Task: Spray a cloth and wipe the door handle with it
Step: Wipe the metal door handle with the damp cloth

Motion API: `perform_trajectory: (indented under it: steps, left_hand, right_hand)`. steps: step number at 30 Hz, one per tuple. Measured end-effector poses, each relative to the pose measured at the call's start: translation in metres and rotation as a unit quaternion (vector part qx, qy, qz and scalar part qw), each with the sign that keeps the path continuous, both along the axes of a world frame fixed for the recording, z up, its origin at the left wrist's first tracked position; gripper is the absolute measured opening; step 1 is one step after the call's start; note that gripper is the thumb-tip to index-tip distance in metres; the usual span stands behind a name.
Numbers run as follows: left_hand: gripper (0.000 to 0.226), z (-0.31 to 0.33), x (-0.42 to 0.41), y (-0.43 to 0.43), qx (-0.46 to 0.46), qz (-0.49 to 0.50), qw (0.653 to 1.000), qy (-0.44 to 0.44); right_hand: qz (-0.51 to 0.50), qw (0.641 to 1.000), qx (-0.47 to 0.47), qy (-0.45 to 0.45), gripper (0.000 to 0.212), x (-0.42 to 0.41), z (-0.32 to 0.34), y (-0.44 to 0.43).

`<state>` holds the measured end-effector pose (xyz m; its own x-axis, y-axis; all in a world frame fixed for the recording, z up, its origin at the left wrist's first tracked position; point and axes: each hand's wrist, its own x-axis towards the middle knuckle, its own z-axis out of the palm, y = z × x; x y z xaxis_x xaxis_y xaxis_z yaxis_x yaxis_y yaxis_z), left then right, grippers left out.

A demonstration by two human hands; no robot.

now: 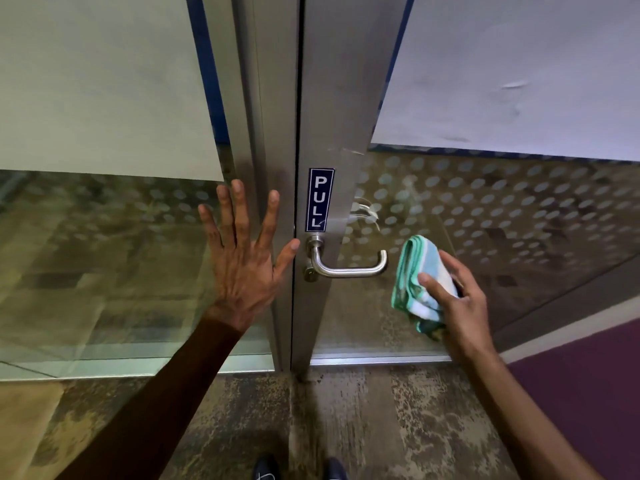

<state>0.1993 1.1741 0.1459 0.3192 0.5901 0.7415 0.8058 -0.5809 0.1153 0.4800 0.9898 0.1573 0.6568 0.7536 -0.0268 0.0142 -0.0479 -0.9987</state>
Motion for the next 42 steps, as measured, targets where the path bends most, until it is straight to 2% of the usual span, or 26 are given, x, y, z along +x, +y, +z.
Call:
perform_trajectory:
  steps: [10, 15, 21, 29, 38, 42]
  left_hand:
    - [0.081, -0.002, -0.002, 0.012, 0.030, -0.005, 0.999, 0.024]
    - [0.082, -0.002, -0.003, 0.014, 0.036, -0.010, 0.999, 0.015]
    - [0.084, 0.000, -0.004, 0.023, 0.040, -0.011, 0.999, 0.006]
    - [0.081, 0.002, -0.010, 0.027, 0.048, -0.032, 0.998, 0.013]
    - [0.076, -0.001, -0.021, 0.027, 0.083, -0.047, 0.995, 0.006]
    - [0.075, -0.001, -0.024, 0.031, 0.086, -0.048, 0.995, 0.003]
  right_hand:
    - [0.034, 0.986, 0.000, 0.163, 0.033, -0.055, -0.006, 0.053]
    - [-0.029, 0.986, -0.039, 0.159, 0.026, -0.065, -0.003, 0.074]
    - [-0.151, 0.968, -0.050, 0.195, 0.044, -0.093, -0.008, 0.088]
    - [-0.255, 0.942, -0.019, 0.218, 0.031, -0.134, -0.017, 0.095]
    - [-0.263, 0.927, 0.041, 0.263, 0.044, -0.187, -0.020, 0.106]
    - [-0.225, 0.933, 0.051, 0.277, 0.036, -0.195, -0.027, 0.102]
